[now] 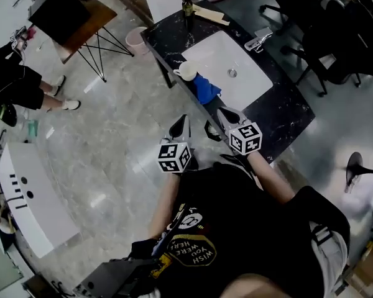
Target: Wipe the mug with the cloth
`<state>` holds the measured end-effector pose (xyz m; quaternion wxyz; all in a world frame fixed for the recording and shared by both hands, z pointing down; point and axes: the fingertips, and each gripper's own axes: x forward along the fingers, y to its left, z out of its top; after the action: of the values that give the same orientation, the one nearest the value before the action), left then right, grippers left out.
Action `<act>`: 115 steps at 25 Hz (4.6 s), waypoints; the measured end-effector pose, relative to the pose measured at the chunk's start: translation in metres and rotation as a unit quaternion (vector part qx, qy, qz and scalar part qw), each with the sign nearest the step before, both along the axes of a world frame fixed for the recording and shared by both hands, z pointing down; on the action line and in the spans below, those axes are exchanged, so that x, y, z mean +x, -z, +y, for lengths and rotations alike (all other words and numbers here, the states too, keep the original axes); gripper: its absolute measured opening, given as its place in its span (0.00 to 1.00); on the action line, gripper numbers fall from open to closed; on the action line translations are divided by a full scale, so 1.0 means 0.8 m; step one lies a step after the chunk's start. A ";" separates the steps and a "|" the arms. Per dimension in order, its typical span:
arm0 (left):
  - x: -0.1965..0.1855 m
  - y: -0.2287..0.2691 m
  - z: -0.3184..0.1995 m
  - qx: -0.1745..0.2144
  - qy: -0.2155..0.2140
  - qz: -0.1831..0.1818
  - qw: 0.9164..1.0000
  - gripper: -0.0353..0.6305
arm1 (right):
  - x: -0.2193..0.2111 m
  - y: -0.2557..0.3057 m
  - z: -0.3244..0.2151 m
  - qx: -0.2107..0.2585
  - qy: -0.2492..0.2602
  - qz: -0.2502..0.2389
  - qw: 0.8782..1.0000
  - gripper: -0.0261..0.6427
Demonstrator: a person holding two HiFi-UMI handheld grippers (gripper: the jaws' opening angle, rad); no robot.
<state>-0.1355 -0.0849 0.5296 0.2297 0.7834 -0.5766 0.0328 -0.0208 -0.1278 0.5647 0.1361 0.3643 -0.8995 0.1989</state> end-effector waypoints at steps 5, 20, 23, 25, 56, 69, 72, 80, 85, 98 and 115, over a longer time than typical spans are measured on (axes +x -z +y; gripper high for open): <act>-0.042 -0.018 -0.066 -0.014 -0.050 0.003 0.999 0.06 | -0.025 -0.013 -0.057 0.005 -0.047 0.026 0.999 0.04; -0.075 -0.061 -0.173 -0.050 -0.070 0.003 0.996 0.06 | -0.066 -0.134 -0.177 -0.055 -0.019 0.154 0.986 0.39; -0.075 -0.073 -0.176 -0.061 -0.067 0.005 0.996 0.06 | -0.074 -0.182 -0.181 -0.081 -0.002 0.197 0.977 0.48; -0.073 -0.081 -0.177 -0.070 -0.064 0.010 0.995 0.06 | -0.075 -0.197 -0.179 -0.074 -0.002 0.208 0.975 0.46; -0.053 -0.103 -0.295 -0.064 -0.023 0.175 0.982 0.06 | -0.066 -0.128 -0.258 0.068 0.028 0.272 0.959 0.25; -0.027 -0.113 -0.291 -0.075 -0.057 0.203 0.975 0.06 | -0.060 -0.141 -0.209 0.039 0.101 0.255 0.961 0.25; -0.032 -0.111 -0.293 -0.073 -0.047 0.220 0.972 0.06 | -0.051 -0.134 -0.270 0.045 0.055 0.271 0.960 0.25; -0.033 -0.110 -0.294 -0.073 -0.033 0.233 0.969 0.06 | -0.094 -0.159 -0.217 0.080 0.185 0.310 0.929 0.26; -0.028 -0.110 -0.292 -0.073 -0.033 0.216 0.973 0.06 | -0.085 -0.133 -0.195 0.072 0.177 0.235 0.953 0.26; -0.028 -0.105 -0.292 -0.064 -0.018 0.205 0.976 0.06 | -0.101 -0.147 -0.168 0.037 0.212 0.236 0.948 0.26; -0.025 -0.104 -0.293 -0.067 -0.028 0.184 0.980 0.06 | -0.096 -0.149 -0.160 0.020 0.227 0.237 0.944 0.25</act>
<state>-0.1551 -0.3194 0.6128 0.3826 0.7748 -0.4988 -0.0675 -0.0979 -0.2559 0.6837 0.3795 0.1901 -0.9040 0.0523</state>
